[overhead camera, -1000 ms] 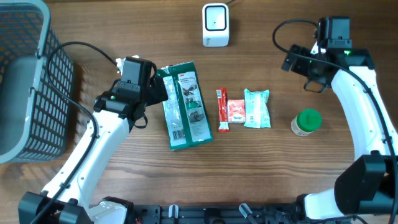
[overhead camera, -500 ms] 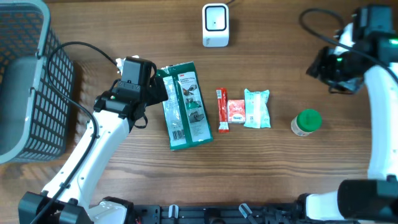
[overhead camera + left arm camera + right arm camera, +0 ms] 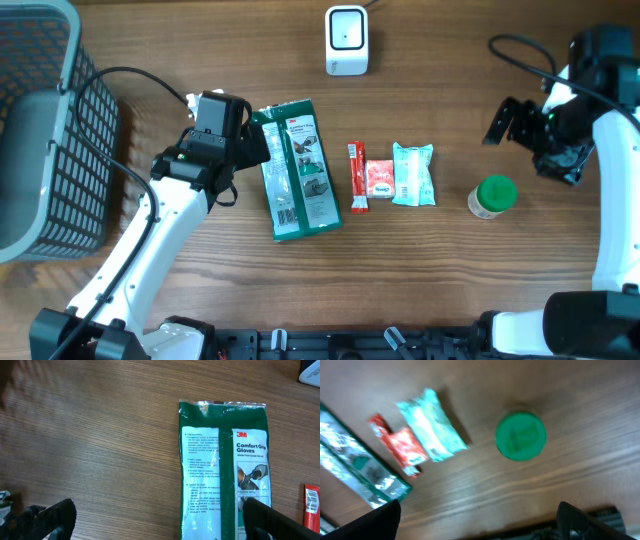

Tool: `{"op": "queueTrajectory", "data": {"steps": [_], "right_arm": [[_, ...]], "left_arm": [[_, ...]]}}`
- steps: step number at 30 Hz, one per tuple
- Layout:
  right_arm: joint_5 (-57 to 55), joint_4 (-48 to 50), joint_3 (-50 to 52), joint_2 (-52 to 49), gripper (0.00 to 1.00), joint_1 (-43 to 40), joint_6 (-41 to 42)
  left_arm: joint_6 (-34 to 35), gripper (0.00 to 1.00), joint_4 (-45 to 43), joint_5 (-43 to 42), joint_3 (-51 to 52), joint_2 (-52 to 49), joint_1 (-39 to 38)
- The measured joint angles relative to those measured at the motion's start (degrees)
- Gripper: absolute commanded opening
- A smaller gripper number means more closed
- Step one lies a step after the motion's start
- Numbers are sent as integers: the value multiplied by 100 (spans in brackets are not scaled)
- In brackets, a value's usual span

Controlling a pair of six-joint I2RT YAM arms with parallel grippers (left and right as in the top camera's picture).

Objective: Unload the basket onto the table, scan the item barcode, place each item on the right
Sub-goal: 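Move the right gripper down over the green-lidded jar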

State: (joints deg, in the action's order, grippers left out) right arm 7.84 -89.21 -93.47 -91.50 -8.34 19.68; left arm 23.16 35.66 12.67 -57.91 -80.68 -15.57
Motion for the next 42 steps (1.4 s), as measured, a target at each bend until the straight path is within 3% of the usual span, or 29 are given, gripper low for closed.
{"op": "queueTrajectory", "data": {"steps": [9, 15, 22, 33, 42], "right_arm": [[-212, 896, 1541, -11, 100, 0, 367], [-549, 1150, 1963, -20, 100, 0, 496], [-743, 2236, 2743, -26, 100, 0, 490], [-793, 3069, 3136, -33, 84, 0, 323], [-789, 3344, 3440, -33, 80, 0, 317]], "left_arm": [[0, 100, 15, 4, 0, 0, 0], [0, 100, 13, 17, 0, 0, 0], [0, 100, 13, 20, 0, 0, 0], [0, 100, 15, 20, 0, 0, 0], [0, 100, 13, 20, 0, 0, 0]]}}
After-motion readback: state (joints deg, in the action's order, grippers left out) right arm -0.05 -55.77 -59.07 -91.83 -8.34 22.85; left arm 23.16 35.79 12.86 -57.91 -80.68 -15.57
